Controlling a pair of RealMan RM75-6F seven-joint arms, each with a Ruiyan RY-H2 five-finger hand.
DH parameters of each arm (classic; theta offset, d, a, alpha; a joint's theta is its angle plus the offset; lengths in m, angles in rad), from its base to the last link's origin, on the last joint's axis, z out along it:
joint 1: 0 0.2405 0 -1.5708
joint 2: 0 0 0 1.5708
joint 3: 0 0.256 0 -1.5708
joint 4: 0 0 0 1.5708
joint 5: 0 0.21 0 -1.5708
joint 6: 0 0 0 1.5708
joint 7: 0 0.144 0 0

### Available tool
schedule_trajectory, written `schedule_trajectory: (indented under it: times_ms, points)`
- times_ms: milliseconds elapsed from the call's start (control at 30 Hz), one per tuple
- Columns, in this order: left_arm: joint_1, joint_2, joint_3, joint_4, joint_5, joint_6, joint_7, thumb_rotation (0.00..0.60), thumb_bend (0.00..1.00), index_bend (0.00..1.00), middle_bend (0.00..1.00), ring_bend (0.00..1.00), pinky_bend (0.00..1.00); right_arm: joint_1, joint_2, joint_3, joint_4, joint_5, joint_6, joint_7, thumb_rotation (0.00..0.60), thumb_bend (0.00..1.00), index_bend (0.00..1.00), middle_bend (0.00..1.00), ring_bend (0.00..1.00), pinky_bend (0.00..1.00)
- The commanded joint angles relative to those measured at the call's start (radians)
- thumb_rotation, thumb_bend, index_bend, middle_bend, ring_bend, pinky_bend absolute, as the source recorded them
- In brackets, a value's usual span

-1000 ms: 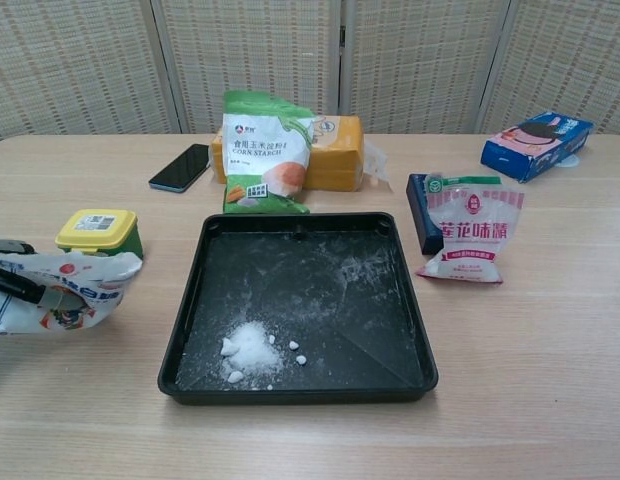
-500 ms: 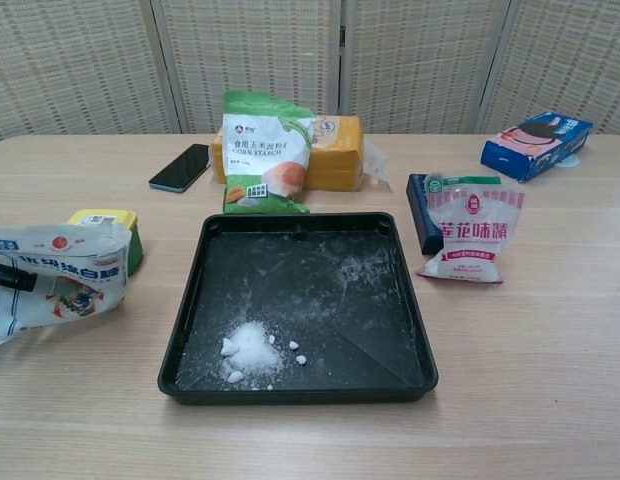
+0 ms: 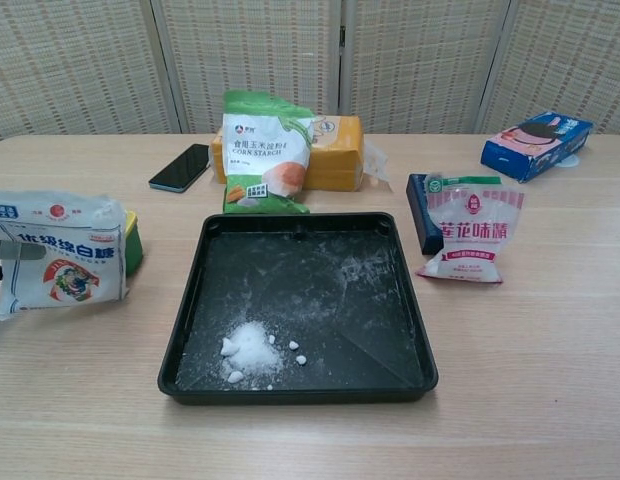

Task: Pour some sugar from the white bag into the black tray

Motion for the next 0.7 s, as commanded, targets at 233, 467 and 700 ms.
schedule_trajectory:
  times_ms: [233,467,700]
  points:
    - [0.049,0.053,-0.046,-0.038,0.023,-0.015,-0.084,0.600,0.21,0.50,0.58,1.00,1.00,-0.002,0.000,-0.002,-0.001,-0.006,0.006,-0.003,0.600,0.29,0.00,0.00,0.00,0.00]
    - [-0.019,0.027,0.037,0.042,-0.088,0.062,-0.093,0.600,0.21,0.54,0.65,1.00,1.00,-0.006,0.001,-0.007,0.000,-0.017,0.016,-0.003,0.600,0.29,0.00,0.00,0.00,0.00]
    - [-0.136,0.034,0.161,0.094,-0.345,0.187,-0.026,0.600,0.20,0.55,0.79,1.00,1.00,-0.006,0.003,-0.008,0.004,-0.020,0.018,0.004,0.600,0.29,0.00,0.00,0.00,0.00]
